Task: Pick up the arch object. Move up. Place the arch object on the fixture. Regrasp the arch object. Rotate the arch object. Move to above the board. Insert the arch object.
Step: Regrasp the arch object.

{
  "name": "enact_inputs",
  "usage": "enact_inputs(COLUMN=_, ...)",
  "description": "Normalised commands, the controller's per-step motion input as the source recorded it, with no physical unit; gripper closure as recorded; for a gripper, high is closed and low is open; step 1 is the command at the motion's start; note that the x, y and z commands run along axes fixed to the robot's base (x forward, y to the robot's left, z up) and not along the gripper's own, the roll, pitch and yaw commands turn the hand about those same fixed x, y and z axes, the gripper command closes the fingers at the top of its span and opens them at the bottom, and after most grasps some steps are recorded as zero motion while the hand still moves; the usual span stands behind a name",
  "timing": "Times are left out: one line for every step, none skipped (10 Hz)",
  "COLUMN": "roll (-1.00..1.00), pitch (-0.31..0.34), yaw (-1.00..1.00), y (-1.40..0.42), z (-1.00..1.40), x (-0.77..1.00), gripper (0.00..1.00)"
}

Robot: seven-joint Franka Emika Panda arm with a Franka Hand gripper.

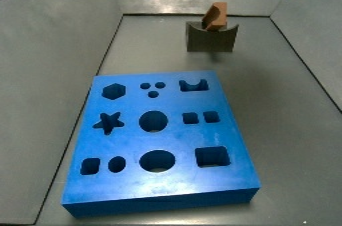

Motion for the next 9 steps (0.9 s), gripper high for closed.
enact_inputs(roll=0.11, pitch=0.047, yaw=0.19, y=0.02, z=-1.00, x=0.19, gripper=0.00)
enact_inputs(roll=0.11, pitch=0.020, yaw=0.17, y=0.01, z=-1.00, x=0.21, gripper=0.00)
enact_inputs(roll=0.11, pitch=0.001, yaw=0.16, y=0.01, z=-1.00, x=0.23, gripper=0.00)
enact_inputs(roll=0.11, pitch=-0.008, yaw=0.15, y=0.00, z=-1.00, x=0.23, gripper=0.00)
enact_inputs(roll=0.11, pitch=-0.020, yaw=0.12, y=-0.01, z=-1.00, x=0.25, gripper=0.00)
enact_inputs(roll=0.11, pitch=-0.025, yaw=0.10, y=-0.02, z=-1.00, x=0.26, gripper=0.00)
enact_inputs(roll=0.10, pitch=-0.025, yaw=0.08, y=-0.03, z=-0.94, x=0.26, gripper=0.00)
enact_inputs(roll=0.10, pitch=-0.022, yaw=0.06, y=-0.04, z=-0.79, x=0.23, gripper=0.00)
enact_inputs(roll=0.10, pitch=-0.011, yaw=0.05, y=-0.04, z=-0.59, x=0.19, gripper=0.00)
